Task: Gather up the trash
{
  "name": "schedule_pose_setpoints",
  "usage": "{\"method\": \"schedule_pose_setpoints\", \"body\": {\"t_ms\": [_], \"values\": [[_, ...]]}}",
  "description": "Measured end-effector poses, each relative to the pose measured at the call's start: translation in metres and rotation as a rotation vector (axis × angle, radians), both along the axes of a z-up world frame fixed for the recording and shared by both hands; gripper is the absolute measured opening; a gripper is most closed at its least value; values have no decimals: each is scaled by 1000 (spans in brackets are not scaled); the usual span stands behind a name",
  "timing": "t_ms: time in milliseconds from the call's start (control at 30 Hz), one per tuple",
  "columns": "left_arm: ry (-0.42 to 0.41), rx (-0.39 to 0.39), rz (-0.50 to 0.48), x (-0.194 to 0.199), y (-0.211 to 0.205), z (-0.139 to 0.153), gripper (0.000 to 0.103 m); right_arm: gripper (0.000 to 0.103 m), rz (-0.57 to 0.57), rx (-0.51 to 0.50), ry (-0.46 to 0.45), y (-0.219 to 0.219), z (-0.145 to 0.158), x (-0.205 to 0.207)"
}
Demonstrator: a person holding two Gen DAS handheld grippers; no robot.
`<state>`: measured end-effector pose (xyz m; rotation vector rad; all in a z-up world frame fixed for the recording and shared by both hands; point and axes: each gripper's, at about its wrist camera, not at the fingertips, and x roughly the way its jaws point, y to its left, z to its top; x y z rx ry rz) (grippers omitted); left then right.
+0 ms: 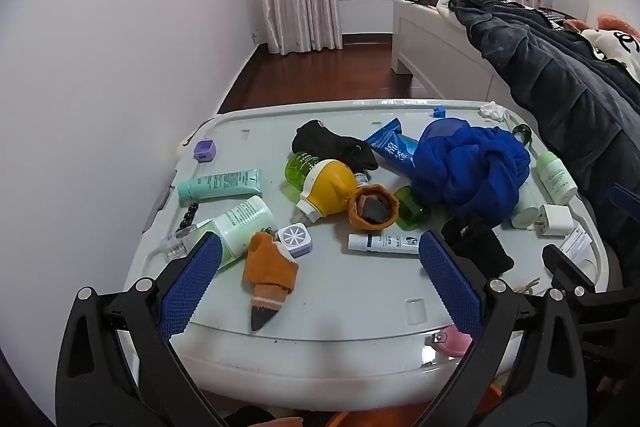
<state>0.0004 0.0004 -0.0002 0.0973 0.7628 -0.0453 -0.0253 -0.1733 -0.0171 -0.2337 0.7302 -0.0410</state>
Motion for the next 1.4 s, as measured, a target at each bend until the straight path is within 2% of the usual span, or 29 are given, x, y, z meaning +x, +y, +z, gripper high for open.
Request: {"method": "schedule_pose_setpoints", "body": {"t_ms": [967, 1200, 1400], "values": [[-5, 11, 23, 0, 3, -1, 96, 99, 0, 5, 5, -1, 0, 0], [12, -13, 19, 2, 4, -3, 96, 99, 1, 5, 5, -1, -1, 1], [77, -44, 37, 8, 10, -12, 96, 99, 0, 6, 5, 0, -1, 0]]}}
